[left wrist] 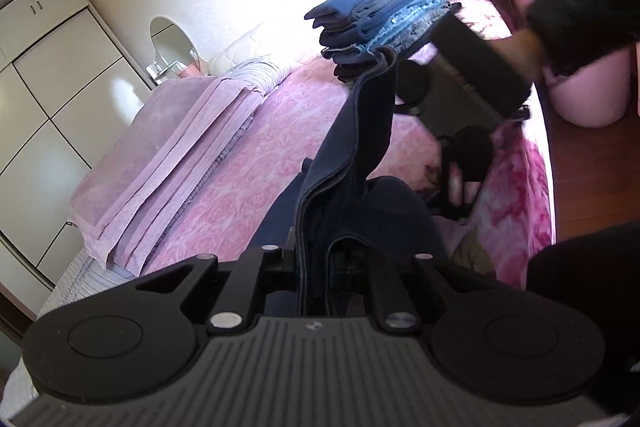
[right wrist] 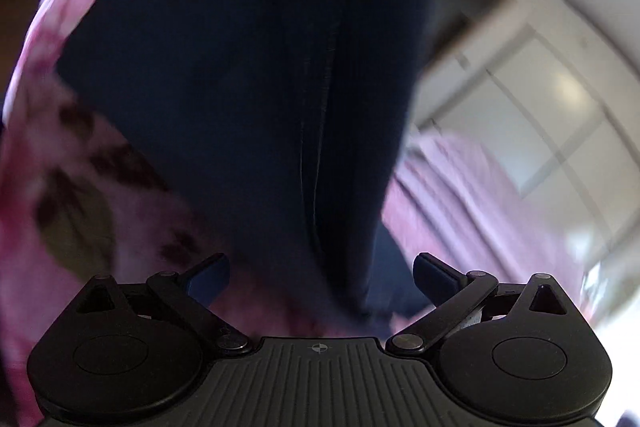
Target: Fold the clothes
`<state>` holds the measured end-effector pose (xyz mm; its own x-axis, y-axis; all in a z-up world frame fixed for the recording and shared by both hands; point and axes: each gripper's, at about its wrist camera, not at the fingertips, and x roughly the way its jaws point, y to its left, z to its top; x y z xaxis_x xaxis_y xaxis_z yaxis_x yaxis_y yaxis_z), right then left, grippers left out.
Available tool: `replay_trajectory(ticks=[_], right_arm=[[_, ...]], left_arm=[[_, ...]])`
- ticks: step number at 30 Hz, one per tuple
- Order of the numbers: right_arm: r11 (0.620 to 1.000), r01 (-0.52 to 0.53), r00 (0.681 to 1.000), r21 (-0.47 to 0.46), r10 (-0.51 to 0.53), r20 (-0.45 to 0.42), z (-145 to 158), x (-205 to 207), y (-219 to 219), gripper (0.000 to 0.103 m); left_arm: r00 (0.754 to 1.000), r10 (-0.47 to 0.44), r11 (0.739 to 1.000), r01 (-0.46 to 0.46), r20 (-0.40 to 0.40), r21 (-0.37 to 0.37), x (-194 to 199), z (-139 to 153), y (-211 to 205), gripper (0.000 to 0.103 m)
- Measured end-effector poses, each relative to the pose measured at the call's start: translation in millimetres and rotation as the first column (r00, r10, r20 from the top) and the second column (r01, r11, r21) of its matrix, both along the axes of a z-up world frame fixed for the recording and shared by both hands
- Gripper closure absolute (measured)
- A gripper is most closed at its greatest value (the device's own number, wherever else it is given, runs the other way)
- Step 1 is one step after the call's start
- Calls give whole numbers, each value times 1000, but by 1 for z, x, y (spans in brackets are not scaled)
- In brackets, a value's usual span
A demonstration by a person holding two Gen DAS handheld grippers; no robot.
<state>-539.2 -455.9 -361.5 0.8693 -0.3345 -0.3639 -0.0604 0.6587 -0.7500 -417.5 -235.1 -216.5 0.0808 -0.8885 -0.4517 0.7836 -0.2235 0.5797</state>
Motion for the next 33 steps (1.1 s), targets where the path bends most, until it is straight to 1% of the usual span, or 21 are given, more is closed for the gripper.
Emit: replay_trajectory(ticks=[3, 4, 5, 6, 7, 8, 9, 10, 12, 13, 16, 19, 21, 23, 25, 26, 28, 31, 32, 33], right_arm=[[993, -24, 1000, -117, 23, -11, -11, 16, -1, 3], [991, -28, 999, -129, 25, -24, -13, 20, -3, 6], [990, -32, 999, -136, 27, -39, -16, 23, -5, 11], [990, -32, 998, -135, 26, -50, -17, 26, -6, 27], [991, -32, 998, -132, 24, -61, -18, 29, -6, 50], [992, -33, 997, -121, 24, -73, -18, 31, -5, 65], [993, -34, 996, -109, 24, -85, -17, 33, -3, 86], [995, -15, 997, -95, 7, -83, -13, 33, 1, 89], [997, 27, 997, -66, -32, -75, -3, 32, 8, 91], [998, 48, 996, -46, -51, -69, 7, 30, 14, 92], [997, 60, 994, -47, -64, -85, 39, 15, 38, 92], [999, 40, 984, -13, -42, -172, 82, 1, 66, 92], [1000, 26, 970, 15, -22, -243, 113, -5, 85, 92], [999, 4, 946, 37, 8, -323, 144, -4, 107, 92], [998, -17, 917, 60, 39, -396, 171, 1, 126, 92], [997, -27, 901, 72, 55, -430, 180, -2, 139, 92], [993, -42, 860, 114, 94, -501, 193, 12, 152, 92], [982, -49, 797, 183, 149, -586, 193, 60, 164, 92], [977, -48, 781, 206, 166, -603, 189, 76, 162, 92], [969, -42, 760, 243, 189, -622, 185, 100, 160, 92]], left_arm=[[1000, -5, 1000, 5, 7, 4, 5, -4, 7, 92], [1000, -6, 1000, 6, 2, 4, 7, -5, 9, 92], [1000, -6, 1000, 6, -3, 3, 10, -5, 11, 92], [1000, -5, 1000, 5, -8, 1, 12, -6, 12, 92], [1000, -5, 1000, 5, -14, 0, 13, -6, 13, 92], [1000, -4, 1000, 4, -19, -3, 15, -5, 13, 92], [1000, -4, 1000, 4, -20, -9, 16, -4, 14, 92], [1000, -4, 1000, 4, -21, -17, 16, -1, 15, 92], [1000, -8, 999, 7, -26, -38, 16, 7, 19, 93], [999, -10, 999, 8, -31, -54, 16, 13, 22, 93], [997, -14, 995, 6, -78, -103, 15, 35, 43, 93], [985, -13, 989, -12, -170, -144, 19, 55, 71, 93], [962, -3, 987, -41, -273, -155, 27, 68, 93, 92], [926, 2, 985, -66, -377, -156, 36, 80, 114, 93], [878, 11, 986, -90, -479, -142, 49, 90, 134, 93], [848, 23, 986, -105, -529, -127, 57, 93, 143, 93], [769, 61, 988, -139, -637, -73, 78, 94, 157, 93], [638, 154, 980, -195, -754, 35, 115, 75, 169, 93], [590, 188, 973, -220, -785, 67, 131, 66, 170, 93], [534, 221, 963, -250, -816, 97, 149, 55, 171, 93]])
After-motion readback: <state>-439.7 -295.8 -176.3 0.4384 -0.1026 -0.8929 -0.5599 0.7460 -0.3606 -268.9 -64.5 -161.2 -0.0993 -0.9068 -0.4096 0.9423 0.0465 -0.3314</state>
